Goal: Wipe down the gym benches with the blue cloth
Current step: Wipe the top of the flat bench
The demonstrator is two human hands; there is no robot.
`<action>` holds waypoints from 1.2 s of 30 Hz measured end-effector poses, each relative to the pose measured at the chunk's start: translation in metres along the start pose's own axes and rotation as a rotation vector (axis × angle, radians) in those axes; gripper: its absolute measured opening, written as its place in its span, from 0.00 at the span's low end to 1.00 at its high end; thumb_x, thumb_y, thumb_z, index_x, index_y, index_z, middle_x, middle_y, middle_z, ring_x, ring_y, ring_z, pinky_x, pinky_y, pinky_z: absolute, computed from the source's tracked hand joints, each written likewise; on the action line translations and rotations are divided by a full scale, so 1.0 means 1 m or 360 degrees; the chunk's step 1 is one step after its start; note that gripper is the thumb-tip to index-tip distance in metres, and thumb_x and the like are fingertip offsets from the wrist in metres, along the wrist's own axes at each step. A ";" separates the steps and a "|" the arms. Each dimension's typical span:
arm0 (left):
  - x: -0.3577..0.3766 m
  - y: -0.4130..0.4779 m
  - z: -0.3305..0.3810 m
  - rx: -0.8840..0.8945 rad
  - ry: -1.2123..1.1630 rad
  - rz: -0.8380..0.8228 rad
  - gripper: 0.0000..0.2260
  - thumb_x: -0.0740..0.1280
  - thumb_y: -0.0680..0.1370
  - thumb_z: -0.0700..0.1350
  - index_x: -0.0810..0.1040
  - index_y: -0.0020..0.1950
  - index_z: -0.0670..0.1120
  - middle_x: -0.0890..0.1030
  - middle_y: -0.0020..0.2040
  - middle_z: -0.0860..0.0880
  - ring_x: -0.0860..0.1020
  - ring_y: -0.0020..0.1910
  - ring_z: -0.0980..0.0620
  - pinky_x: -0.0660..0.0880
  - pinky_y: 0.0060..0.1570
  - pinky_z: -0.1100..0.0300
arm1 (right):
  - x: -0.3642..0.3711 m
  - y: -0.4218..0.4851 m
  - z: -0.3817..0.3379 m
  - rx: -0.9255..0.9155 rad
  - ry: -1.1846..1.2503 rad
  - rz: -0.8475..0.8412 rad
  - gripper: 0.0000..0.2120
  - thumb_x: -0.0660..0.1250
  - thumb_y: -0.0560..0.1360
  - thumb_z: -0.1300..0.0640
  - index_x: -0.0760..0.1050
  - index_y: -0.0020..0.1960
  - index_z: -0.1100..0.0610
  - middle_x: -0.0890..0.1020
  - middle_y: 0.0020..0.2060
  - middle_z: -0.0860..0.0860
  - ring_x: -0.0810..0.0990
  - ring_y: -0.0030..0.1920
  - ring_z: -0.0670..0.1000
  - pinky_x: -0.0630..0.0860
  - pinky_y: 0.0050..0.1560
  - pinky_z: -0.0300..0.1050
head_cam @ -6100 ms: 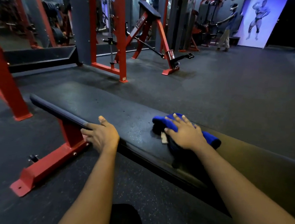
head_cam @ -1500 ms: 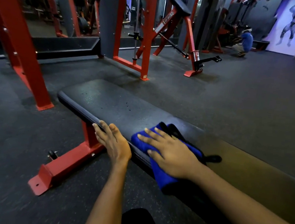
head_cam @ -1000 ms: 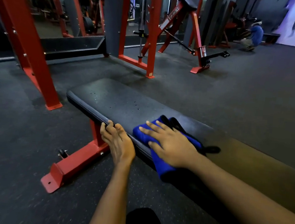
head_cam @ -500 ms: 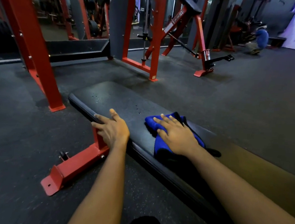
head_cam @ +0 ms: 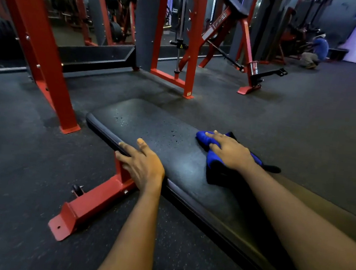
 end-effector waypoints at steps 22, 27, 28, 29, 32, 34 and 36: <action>-0.004 -0.002 0.001 0.0064 -0.0063 0.0036 0.32 0.44 0.81 0.62 0.48 0.80 0.44 0.51 0.78 0.42 0.67 0.67 0.36 0.67 0.63 0.44 | 0.000 0.015 -0.021 -0.0189 0.0053 -0.0027 0.23 0.57 0.83 0.52 0.60 0.78 0.45 0.60 0.78 0.49 0.58 0.77 0.48 0.49 0.75 0.38; -0.004 -0.002 0.001 0.0041 -0.0091 0.0058 0.32 0.44 0.81 0.61 0.50 0.80 0.44 0.52 0.78 0.40 0.66 0.68 0.36 0.66 0.66 0.44 | 0.024 0.065 -0.054 -0.0103 -0.0165 -0.0062 0.25 0.54 0.83 0.47 0.56 0.79 0.43 0.55 0.79 0.48 0.56 0.78 0.52 0.54 0.77 0.52; -0.004 -0.002 0.002 0.0033 -0.0110 0.0062 0.31 0.45 0.82 0.60 0.50 0.80 0.44 0.53 0.78 0.40 0.65 0.69 0.36 0.65 0.67 0.45 | 0.026 0.058 -0.055 -0.0231 -0.0140 -0.0081 0.24 0.56 0.83 0.48 0.56 0.78 0.42 0.55 0.79 0.47 0.55 0.78 0.50 0.53 0.77 0.52; -0.004 -0.001 0.003 0.0034 -0.0128 0.0070 0.30 0.47 0.82 0.59 0.51 0.80 0.43 0.53 0.78 0.40 0.65 0.69 0.36 0.63 0.67 0.46 | 0.026 0.053 -0.052 -0.0377 -0.0074 -0.0097 0.24 0.57 0.83 0.49 0.58 0.78 0.42 0.56 0.79 0.45 0.54 0.78 0.48 0.53 0.77 0.51; -0.004 -0.001 0.002 0.0041 -0.0164 0.0099 0.28 0.49 0.83 0.56 0.53 0.80 0.43 0.54 0.78 0.40 0.62 0.71 0.38 0.61 0.69 0.49 | 0.019 0.047 -0.043 -0.0553 0.0157 -0.0169 0.23 0.59 0.83 0.53 0.63 0.76 0.43 0.60 0.78 0.45 0.56 0.78 0.46 0.52 0.77 0.48; -0.003 -0.001 0.000 0.0051 -0.0173 0.0104 0.28 0.49 0.83 0.56 0.53 0.80 0.43 0.54 0.78 0.41 0.62 0.72 0.39 0.60 0.69 0.50 | 0.018 0.070 -0.046 -0.0299 0.0119 -0.0113 0.22 0.57 0.84 0.52 0.61 0.77 0.43 0.59 0.78 0.46 0.58 0.78 0.49 0.54 0.75 0.50; -0.002 -0.001 -0.003 0.0070 -0.0183 0.0122 0.29 0.48 0.83 0.57 0.53 0.80 0.43 0.54 0.78 0.41 0.62 0.71 0.39 0.60 0.69 0.49 | 0.020 0.093 -0.059 0.0002 -0.0070 -0.0052 0.23 0.54 0.84 0.49 0.57 0.78 0.42 0.57 0.79 0.46 0.59 0.77 0.52 0.57 0.74 0.54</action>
Point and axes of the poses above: each hand's wrist, its own y-axis towards the middle knuckle, its own x-axis out of the palm, z = x × y, the point moved 3 cm from there along y, towards the middle knuckle
